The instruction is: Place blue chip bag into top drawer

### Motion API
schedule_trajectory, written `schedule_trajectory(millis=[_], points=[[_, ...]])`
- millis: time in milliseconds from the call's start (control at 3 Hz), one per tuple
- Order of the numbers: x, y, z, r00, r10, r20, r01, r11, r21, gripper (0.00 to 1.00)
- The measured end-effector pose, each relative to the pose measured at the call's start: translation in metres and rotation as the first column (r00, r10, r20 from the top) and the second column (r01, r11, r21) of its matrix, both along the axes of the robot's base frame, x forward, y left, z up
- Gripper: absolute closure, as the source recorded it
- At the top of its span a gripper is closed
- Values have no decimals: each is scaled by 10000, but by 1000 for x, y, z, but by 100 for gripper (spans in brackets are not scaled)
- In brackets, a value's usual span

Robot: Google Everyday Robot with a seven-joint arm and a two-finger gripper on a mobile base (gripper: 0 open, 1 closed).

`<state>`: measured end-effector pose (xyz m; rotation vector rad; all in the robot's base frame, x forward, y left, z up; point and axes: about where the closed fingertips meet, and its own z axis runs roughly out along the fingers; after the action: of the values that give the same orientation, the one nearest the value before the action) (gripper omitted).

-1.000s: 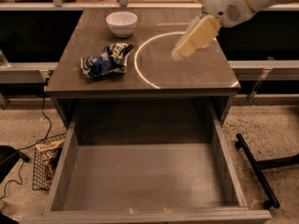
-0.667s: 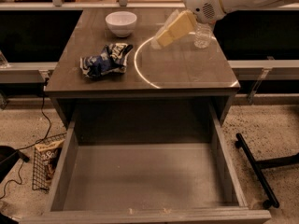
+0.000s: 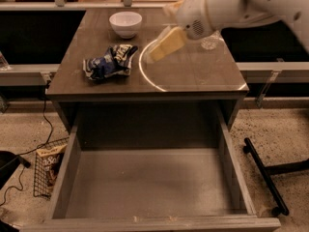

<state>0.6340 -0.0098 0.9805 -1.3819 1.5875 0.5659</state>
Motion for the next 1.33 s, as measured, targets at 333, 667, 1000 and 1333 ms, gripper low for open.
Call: schedule_trajectory(millis=[333, 667, 1000, 1333], points=[[13, 42, -53, 9931, 526, -1045, -534, 9986, -49, 0], [23, 87, -98, 9767, 1094, -1845, -1145, 9933, -169, 0], [29, 105, -112, 9726, 1178, -2003, -1232, 9923, -142, 0], [38, 117, -120, 9712, 1262, -2020, -1295, 9916, -34, 0]])
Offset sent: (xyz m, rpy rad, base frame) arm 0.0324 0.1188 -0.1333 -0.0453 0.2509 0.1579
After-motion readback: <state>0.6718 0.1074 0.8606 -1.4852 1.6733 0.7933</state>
